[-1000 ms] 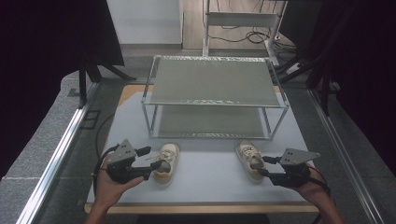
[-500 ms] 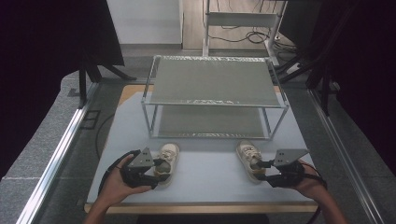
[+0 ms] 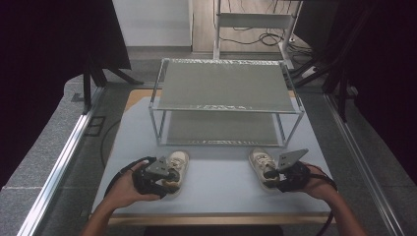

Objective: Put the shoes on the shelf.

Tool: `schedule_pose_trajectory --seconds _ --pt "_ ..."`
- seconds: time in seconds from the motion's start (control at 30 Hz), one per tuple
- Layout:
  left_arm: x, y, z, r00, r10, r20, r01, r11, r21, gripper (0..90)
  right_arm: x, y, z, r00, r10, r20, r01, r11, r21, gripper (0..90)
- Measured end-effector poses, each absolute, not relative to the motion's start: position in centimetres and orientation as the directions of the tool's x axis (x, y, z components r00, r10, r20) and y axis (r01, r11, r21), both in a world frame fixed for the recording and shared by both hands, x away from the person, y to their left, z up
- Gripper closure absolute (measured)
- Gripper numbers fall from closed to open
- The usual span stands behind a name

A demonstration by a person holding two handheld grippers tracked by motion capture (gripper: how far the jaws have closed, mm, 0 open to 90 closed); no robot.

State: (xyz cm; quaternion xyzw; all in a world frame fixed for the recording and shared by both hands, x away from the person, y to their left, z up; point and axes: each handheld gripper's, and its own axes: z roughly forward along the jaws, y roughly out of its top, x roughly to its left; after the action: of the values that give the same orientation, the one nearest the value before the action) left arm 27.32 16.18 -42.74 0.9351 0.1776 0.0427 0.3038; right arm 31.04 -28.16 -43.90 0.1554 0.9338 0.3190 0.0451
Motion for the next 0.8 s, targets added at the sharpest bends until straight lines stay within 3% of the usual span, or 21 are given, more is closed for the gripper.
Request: schedule_pose_trajectory --seconds 0.3,0.8 --pt "28.5 15.7 -43.8 0.946 0.321 -0.054 0.299 -0.791 0.534 60.7 32.1 -27.6 -44.7 -0.959 0.269 0.093 0.273 0.774 0.571 69.0" --pt "29.4 14.8 -44.8 0.965 0.242 -0.101 0.26 -0.835 0.484 68.4 32.6 -27.5 -45.0 -0.958 0.257 0.127 0.283 0.781 0.556 70.6"
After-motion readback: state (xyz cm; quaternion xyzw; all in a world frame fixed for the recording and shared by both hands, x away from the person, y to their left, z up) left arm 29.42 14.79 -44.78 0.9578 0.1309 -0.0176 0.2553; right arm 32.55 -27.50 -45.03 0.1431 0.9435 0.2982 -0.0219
